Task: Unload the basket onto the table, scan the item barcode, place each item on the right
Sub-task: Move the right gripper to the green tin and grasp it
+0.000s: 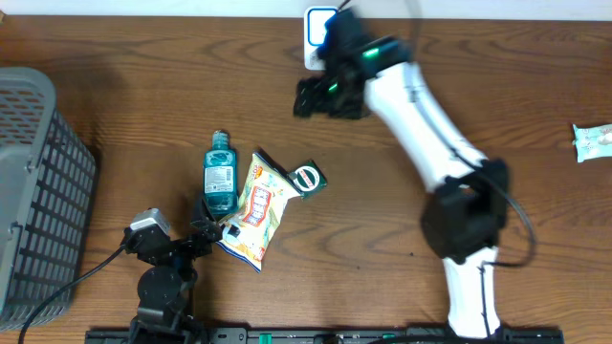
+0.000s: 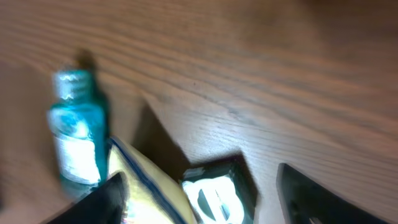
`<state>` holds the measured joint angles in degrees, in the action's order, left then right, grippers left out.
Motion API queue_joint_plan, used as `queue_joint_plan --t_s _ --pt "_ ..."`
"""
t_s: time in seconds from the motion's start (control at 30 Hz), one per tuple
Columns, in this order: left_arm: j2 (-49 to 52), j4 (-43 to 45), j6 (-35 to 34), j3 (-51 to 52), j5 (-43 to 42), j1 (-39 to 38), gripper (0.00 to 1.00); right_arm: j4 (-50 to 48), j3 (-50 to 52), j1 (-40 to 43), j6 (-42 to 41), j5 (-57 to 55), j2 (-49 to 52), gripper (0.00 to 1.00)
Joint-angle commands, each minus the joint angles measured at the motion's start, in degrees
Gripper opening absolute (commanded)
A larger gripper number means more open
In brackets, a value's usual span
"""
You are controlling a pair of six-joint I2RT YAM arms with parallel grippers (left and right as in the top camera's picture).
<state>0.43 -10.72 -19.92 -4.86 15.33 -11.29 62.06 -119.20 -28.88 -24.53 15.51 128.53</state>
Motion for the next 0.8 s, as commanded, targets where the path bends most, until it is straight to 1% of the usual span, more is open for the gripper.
queue_joint_plan --t_s 0.0,0.1,0.13,0.33,0.47,0.57,0.7,0.77 --pt "-0.1 -1.4 -0.3 1.0 0.3 0.1 0.98 -0.7 0.2 -3.2 -0.7 -4.9 5.9 0.58" --pt "-0.1 -1.4 -0.3 1.0 0.3 0.1 0.98 -1.0 0.2 -4.9 -0.7 -4.4 9.3 0.42" --pt "-0.1 -1.4 -0.3 1.0 0.3 0.1 0.98 -0.9 0.2 -5.4 -0.7 -4.0 9.9 0.39" --pt "-0.1 -1.4 -0.3 1.0 0.3 0.1 0.98 1.2 0.2 -7.9 0.0 -3.4 10.6 0.39" --pt "-0.1 -1.4 -0.3 1.0 0.3 0.1 0.98 5.3 0.2 -9.1 5.6 -3.4 10.6 0.39" --pt "-0.1 -1.4 -0.3 1.0 0.3 0.1 0.98 8.8 0.2 -9.9 10.6 -4.2 10.6 0.36" --pt "-0.1 -1.4 -0.3 1.0 0.3 0.1 0.98 15.4 0.2 -10.2 11.5 -13.9 10.6 0.34" --pt "-0.1 -1.4 -0.3 1.0 0.3 0.1 0.98 18.2 0.2 -10.0 11.5 -17.0 10.6 0.33"
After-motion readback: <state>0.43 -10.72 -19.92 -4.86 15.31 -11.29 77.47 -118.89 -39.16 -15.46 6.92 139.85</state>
